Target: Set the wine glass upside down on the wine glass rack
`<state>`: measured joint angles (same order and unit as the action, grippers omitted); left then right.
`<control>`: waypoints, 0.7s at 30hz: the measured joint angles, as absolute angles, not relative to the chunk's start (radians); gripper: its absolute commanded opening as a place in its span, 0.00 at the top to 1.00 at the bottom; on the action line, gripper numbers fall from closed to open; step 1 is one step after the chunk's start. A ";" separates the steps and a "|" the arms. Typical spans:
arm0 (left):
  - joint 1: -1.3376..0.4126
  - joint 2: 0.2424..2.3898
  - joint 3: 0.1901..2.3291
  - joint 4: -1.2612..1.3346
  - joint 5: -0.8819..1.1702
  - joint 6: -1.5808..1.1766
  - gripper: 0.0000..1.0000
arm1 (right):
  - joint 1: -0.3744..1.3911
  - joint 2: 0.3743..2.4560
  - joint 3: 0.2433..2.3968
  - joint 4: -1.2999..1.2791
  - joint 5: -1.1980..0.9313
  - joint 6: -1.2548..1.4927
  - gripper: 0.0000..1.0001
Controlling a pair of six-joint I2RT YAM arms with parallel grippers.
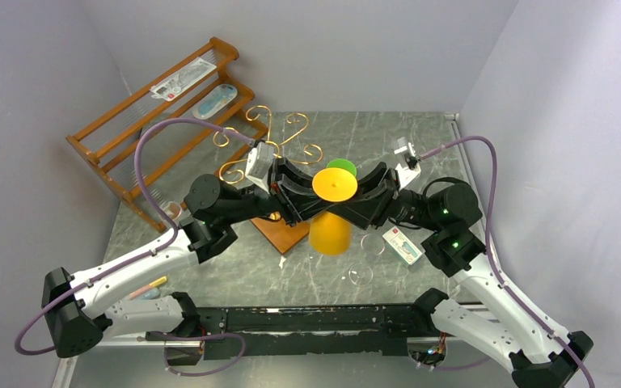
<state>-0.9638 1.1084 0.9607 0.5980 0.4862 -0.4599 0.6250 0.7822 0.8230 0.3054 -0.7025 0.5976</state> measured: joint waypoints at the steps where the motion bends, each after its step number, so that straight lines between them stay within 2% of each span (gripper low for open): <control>1: -0.965 1.107 0.958 0.604 0.485 -0.466 0.70 | 0.625 0.782 0.823 0.310 -0.700 0.598 1.00; 3: -0.966 1.105 0.954 0.619 0.482 -0.487 0.68 | 0.625 0.783 0.823 0.316 -0.699 0.598 1.00; 7: -0.967 1.105 0.952 0.633 0.466 -0.522 0.74 | 0.625 0.785 0.823 0.318 -0.701 0.597 1.00; 15: -0.970 1.105 0.952 0.633 0.434 -0.538 0.51 | 0.624 0.781 0.822 0.323 -0.663 0.599 1.00; 21: -0.971 1.089 0.947 0.618 0.392 -0.525 0.32 | 0.624 0.763 0.816 0.318 -0.535 0.619 1.00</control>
